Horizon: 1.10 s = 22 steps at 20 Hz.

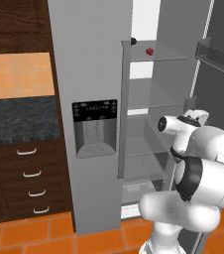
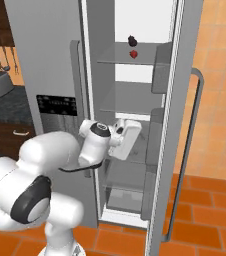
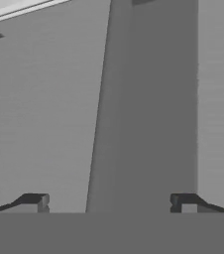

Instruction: Take the strawberry from the fridge and place it on top of the pancake, located on the dining counter.

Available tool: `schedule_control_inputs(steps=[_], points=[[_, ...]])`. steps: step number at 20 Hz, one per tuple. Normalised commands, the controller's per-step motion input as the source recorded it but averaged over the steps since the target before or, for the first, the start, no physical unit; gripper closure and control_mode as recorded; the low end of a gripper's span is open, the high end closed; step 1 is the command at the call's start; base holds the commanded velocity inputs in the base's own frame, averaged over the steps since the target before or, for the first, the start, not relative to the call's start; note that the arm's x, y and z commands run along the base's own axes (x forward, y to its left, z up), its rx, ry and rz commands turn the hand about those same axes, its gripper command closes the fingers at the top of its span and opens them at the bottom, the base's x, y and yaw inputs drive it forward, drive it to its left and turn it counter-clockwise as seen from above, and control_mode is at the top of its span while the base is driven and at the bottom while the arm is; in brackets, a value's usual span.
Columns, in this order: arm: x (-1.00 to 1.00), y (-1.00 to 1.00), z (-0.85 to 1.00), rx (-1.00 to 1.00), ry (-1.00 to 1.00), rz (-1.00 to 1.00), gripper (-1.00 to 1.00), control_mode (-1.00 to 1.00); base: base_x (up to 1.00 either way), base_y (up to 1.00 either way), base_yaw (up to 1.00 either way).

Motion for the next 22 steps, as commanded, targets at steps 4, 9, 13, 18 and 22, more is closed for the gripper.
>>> schedule_control_inputs(steps=[4, 9, 13, 18, 22], points=[[-0.41, 0.44, 0.61, 0.13, -0.01, 0.02, -1.0, -1.0, 0.0, 0.0, 0.0], [-0.15, 0.84, 0.85, 0.19, 0.01, 0.0, -1.0, -1.0, 0.0, 0.0, 0.0], [-0.15, 0.76, 0.67, 0.21, 0.04, 0.0, -1.0, -1.0, 0.0, 0.0, 0.0], [-0.2, 0.17, 0.24, 0.31, 0.03, 0.0, -1.0, -1.0, 0.0, 0.0, 0.0], [-0.35, 0.2, 0.0, 0.46, 0.0, 0.0, -1.0, -1.0, 0.0, 0.0, 0.0]])
